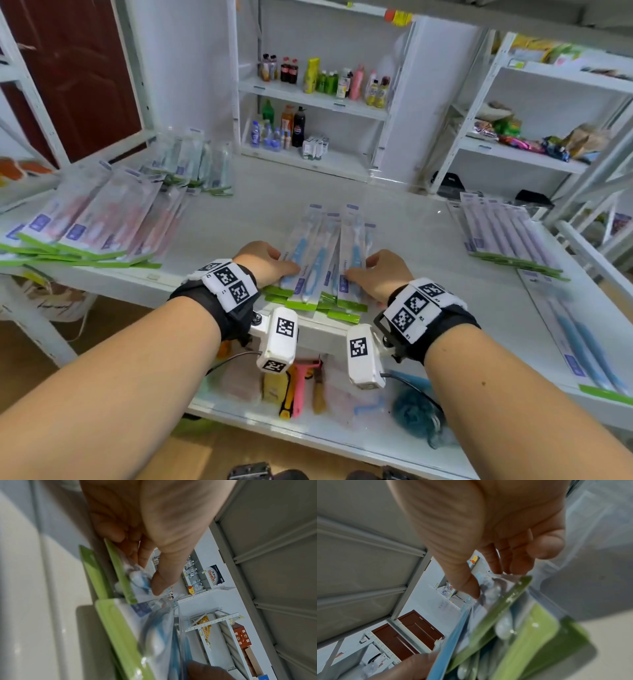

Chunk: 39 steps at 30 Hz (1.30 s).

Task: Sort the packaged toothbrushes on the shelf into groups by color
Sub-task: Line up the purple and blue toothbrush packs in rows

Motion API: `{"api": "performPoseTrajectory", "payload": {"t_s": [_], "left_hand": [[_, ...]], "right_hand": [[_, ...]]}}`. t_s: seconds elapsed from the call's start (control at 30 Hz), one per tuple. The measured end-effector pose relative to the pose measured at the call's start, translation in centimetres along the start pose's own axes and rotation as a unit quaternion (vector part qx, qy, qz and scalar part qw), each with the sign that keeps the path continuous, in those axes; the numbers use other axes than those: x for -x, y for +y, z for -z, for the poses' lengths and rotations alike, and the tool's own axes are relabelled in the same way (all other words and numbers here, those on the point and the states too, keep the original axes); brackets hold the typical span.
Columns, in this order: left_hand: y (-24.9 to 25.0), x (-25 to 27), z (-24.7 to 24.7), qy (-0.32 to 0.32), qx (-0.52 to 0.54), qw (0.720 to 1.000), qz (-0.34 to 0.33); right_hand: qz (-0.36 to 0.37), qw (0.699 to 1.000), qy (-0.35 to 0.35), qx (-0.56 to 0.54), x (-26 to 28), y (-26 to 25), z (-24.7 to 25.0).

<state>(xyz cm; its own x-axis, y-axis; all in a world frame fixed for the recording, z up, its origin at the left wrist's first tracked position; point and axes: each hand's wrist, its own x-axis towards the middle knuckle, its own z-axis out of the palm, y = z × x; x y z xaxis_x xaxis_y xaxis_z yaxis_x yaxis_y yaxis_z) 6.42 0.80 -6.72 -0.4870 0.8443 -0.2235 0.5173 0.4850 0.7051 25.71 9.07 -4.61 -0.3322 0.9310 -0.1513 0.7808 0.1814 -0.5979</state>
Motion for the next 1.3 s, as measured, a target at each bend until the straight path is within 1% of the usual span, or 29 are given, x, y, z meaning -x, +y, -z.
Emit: {"api": "performPoseTrajectory", "payload": {"t_s": [0.13,0.23,0.33,0.43,0.57,0.67,0.73,0.83,1.0,1.13,1.2,1.3], "left_hand": [[-0.3,-0.1,0.2,-0.005,0.013,1.0,-0.009],[-0.5,-0.1,0.5,-0.007,0.019,1.0,-0.013],[-0.4,-0.2,0.7,-0.005,0.018,1.0,-0.016],[-0.7,-0.4,0.8,-0.001,0.02,1.0,-0.017],[-1.2,-0.9,0.7,0.018,0.086,0.996,-0.006],[-1.5,-1.2,0.7,0.032,0.14,0.989,0.023],[-1.5,-1.2,0.7,0.047,0.187,0.98,0.046],[-1.1,-0.8,0.8,0.048,0.274,0.958,0.069],[1.1,0.0,0.3,0.067,0.328,0.941,0.045],[4.6,0.8,-1.4,0.082,0.361,0.929,0.014],[6.7,1.5,-2.8,0.074,0.357,0.931,-0.005],[9.7,2.3,-5.5,0.035,0.352,0.935,-0.032]], "right_hand": [[-0.014,1.0,-0.017,-0.005,-0.1,0.3,0.3],[-0.03,0.999,-0.016,-0.037,-0.1,0.4,0.4],[-0.043,0.998,-0.021,-0.033,0.0,0.4,0.7],[-0.042,0.998,-0.022,-0.044,0.0,0.7,1.0],[-0.02,0.997,-0.013,-0.068,0.2,1.4,1.7],[-0.009,0.995,0.0,-0.096,0.2,2.1,2.4],[0.001,0.994,0.004,-0.105,0.4,2.6,2.9],[0.014,0.993,0.016,-0.12,0.6,3.6,3.8],[0.016,0.987,0.029,-0.158,0.8,5.5,5.5],[0.007,0.981,0.039,-0.19,1.2,7.6,6.9],[-0.006,0.976,0.039,-0.216,1.4,8.9,7.6],[-0.021,0.97,0.043,-0.237,1.8,10.9,8.8]]}}
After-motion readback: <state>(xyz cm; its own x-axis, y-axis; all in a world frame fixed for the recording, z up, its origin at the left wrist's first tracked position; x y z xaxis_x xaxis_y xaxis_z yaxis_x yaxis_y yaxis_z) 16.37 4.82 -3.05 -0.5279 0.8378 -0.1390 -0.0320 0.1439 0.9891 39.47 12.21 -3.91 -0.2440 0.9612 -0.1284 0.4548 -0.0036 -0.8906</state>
